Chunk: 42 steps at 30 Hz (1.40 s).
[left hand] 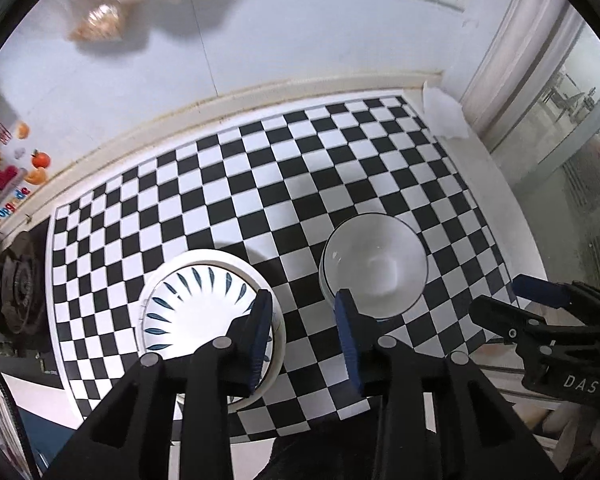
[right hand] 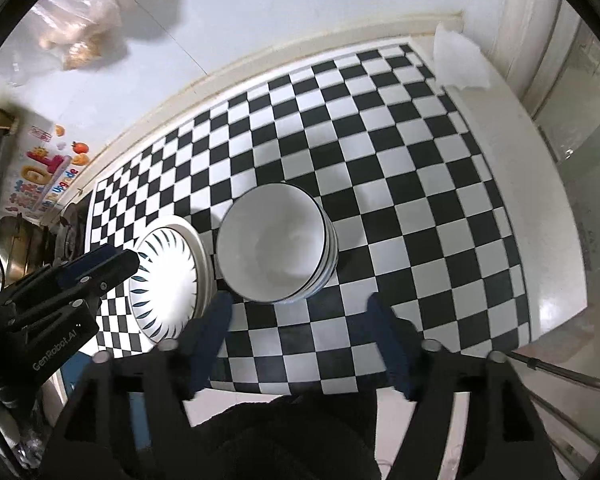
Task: Organize plates and bowls
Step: 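Set the bowl stack on the cloth and open both grippers, then close both grippers on the rim of the bowl stack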
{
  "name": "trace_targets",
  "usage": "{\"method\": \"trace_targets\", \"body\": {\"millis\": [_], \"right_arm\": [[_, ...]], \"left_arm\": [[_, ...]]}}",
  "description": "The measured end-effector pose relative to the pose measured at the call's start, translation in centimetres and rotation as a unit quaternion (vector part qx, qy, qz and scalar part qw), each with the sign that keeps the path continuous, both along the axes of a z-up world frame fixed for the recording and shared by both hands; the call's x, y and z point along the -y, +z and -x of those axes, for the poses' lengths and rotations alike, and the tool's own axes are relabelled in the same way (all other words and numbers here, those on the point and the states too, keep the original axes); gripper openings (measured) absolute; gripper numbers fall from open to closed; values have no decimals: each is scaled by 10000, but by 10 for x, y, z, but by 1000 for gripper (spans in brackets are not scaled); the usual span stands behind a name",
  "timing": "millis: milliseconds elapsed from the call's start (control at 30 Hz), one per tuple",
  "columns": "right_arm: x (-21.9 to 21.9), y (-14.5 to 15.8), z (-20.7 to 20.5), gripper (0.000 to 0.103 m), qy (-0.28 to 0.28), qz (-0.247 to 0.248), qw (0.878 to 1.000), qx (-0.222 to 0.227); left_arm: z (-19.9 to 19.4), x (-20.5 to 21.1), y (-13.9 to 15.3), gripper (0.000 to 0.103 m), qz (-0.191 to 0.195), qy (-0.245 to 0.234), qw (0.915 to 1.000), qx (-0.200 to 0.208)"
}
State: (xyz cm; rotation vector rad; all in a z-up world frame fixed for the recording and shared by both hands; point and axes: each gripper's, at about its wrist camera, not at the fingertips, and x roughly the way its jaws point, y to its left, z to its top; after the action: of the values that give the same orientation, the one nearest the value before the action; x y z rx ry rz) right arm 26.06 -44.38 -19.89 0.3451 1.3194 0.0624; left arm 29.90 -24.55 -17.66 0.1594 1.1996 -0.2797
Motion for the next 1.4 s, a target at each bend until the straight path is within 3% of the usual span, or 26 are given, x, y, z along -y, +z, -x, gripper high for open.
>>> {"method": "trace_targets", "body": {"millis": [100, 167, 233, 667, 900, 1200, 1267, 1400], "right_arm": [[-7, 19, 14, 81, 21, 193, 9997, 175], [-12, 32, 23, 82, 55, 320, 9991, 285], [-17, 44, 32, 84, 92, 446, 9981, 416], [-22, 103, 71, 86, -29, 689, 9930, 957], [-23, 121, 80, 86, -29, 676, 9914, 1122], [-16, 112, 67, 92, -131, 511, 9924, 1110], [-9, 102, 58, 93, -179, 443, 9933, 1056], [4, 67, 35, 94, -251, 246, 9957, 858]], "left_arm": [[13, -1, 14, 40, 34, -46, 9998, 193], [21, -3, 24, 65, 104, -56, 9995, 306], [28, -6, 33, 73, 193, -43, 9989, 418], [69, -12, 74, 73, 285, -40, 9963, 806], [72, -10, 85, 73, 376, -23, 9950, 920], [46, -8, 60, 73, 557, 42, 9960, 701], [32, -6, 47, 83, 630, 21, 9965, 540], [-1, -1, 12, 85, 672, 113, 9976, 151]]}}
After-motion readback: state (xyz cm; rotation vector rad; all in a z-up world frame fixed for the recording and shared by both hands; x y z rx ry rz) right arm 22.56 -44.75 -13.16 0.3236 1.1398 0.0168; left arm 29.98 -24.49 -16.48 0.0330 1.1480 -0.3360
